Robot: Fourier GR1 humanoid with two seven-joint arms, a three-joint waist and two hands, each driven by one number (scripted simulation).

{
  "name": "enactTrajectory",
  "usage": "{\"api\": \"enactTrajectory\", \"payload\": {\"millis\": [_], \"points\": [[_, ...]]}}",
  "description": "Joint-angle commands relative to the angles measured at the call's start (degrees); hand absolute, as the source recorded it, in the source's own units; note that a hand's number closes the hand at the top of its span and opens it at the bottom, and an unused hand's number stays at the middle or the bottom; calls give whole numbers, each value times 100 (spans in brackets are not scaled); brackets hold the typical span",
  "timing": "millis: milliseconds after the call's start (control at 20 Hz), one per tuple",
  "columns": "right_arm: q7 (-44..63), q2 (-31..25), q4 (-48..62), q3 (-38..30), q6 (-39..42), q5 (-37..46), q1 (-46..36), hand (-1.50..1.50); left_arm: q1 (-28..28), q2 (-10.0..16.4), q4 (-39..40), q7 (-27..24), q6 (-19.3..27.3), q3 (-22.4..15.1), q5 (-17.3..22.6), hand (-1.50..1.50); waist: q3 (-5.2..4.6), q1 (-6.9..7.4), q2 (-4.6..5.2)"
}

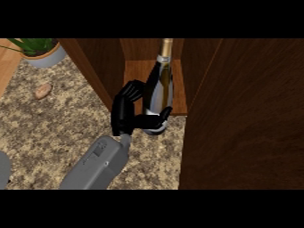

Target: Pick up the wine, place it into the cabinet and close the cabinet

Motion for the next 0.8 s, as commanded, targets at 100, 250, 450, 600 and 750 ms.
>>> {"api": "enactTrajectory", "payload": {"millis": [100, 250, 450, 600, 750], "points": [[486, -76, -1052, -344, 13, -839, 232, -150, -84, 0, 672, -608, -474, 141, 526, 150, 1, 66, 4], [494, -15, -1102, -75, 30, -701, 147, -150, -459, 0, 1236, -1022, -418, 156, 1170, 150, -7, -86, 32], [279, -16, -1081, -188, 130, -588, 440, -150, -727, 0, 1528, -839, -552, 280, 1179, 150, 3, 26, 0], [395, 18, -1205, 72, 149, -546, 474, -150, -953, 0, 1782, -1082, -333, 30, 1634, 150, -2, -71, 10], [193, 90, -1037, -76, 150, -639, 516, -150, -1566, 0, 2107, -611, -367, 180, 1689, 150, 3, -42, 5]]}}
